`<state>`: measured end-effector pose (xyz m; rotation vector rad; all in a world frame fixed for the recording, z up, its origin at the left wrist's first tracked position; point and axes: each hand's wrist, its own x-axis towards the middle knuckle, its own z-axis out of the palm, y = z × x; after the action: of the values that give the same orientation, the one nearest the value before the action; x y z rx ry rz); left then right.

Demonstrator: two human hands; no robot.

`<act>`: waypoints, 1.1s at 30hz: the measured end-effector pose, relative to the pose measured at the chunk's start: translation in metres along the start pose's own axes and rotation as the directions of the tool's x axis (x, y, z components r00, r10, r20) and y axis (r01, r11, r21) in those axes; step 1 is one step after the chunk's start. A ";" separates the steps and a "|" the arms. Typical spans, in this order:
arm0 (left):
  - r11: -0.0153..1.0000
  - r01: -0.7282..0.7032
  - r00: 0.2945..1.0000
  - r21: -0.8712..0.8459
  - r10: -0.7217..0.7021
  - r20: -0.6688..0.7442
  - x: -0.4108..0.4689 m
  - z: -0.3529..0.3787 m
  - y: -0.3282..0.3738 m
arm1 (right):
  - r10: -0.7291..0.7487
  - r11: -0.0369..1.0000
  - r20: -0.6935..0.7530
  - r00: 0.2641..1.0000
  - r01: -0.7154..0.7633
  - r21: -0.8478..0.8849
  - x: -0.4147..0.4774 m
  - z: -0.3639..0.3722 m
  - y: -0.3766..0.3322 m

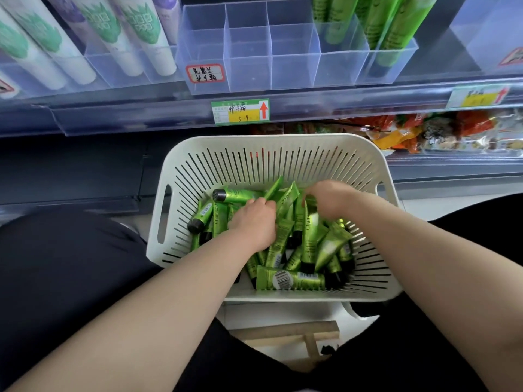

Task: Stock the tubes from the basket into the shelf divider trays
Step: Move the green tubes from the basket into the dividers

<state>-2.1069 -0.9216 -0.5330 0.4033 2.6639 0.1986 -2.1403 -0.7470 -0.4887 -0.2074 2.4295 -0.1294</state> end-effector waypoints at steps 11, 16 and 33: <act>0.988 0.133 0.954 0.079 -0.150 0.260 -0.001 -0.005 0.025 | -0.030 0.982 -0.210 0.977 0.067 0.174 -0.036 -0.014 0.002; 0.975 0.214 0.937 0.060 -0.222 0.270 0.006 -0.017 0.020 | 0.009 0.995 -0.248 0.969 0.017 0.102 -0.037 -0.018 0.000; 0.935 0.157 0.977 -0.318 -0.194 -0.088 0.009 -0.012 0.018 | 0.027 0.989 -0.307 0.951 0.020 0.149 -0.039 -0.019 0.005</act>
<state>-2.1159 -0.9025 -0.5220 0.0519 2.7016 0.5921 -2.1238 -0.7341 -0.4504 -0.1218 2.7153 -0.3675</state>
